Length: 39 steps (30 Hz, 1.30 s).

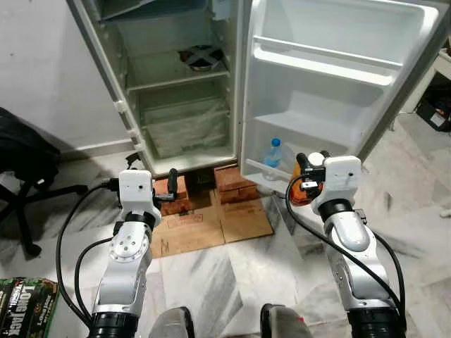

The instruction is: Restocking fridge

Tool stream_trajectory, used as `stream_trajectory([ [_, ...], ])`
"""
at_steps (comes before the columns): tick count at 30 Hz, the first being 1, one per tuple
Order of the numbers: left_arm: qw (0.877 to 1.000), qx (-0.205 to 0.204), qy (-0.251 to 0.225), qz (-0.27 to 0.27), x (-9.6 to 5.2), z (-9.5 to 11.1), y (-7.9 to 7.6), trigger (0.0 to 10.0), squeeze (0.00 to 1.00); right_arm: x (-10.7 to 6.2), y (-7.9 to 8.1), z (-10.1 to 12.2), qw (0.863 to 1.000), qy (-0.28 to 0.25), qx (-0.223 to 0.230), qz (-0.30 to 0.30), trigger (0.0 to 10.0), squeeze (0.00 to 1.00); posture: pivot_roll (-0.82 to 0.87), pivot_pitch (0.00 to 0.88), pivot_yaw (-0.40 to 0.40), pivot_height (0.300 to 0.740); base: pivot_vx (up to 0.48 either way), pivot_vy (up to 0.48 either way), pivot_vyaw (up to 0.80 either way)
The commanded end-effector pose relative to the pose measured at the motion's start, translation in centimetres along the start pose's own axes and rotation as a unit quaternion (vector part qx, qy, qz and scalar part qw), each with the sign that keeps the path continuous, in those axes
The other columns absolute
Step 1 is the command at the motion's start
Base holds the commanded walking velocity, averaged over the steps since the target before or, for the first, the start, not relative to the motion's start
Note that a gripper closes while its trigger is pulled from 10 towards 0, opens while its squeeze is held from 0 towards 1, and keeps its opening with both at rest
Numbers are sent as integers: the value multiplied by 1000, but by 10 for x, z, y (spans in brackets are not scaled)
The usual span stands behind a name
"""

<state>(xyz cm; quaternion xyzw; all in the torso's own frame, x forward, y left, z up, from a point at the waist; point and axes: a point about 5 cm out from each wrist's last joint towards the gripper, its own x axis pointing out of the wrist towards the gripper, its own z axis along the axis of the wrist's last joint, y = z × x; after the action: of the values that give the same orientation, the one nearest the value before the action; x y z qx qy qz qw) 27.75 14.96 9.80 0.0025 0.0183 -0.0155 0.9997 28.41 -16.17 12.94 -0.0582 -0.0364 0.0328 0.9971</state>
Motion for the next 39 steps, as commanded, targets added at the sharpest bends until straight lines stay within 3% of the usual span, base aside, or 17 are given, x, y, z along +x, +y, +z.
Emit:
stream_trajectory([
  [1, 1000, 3, -10, -3, 1, 6, -1, 10000, 0, 2, -5, 7, 1000, -20, -1, -7, 10000, 0, -60, 137, 55, 740, 480, 0, 0],
  [29, 1000, -11, -2, -9, 2, 4, -8, 10000, 0, 2, -4, 8, 1000, -19, -6, 2, 10000, 0, -68, 150, 47, 740, 472, 0, 0],
  [39, 1000, 1, 13, -26, -2, 0, -15, 10000, 0, 0, -3, 5, 1000, -15, -8, 5, 10000, 0, -57, 149, 44, 740, 0, 0, 0],
])
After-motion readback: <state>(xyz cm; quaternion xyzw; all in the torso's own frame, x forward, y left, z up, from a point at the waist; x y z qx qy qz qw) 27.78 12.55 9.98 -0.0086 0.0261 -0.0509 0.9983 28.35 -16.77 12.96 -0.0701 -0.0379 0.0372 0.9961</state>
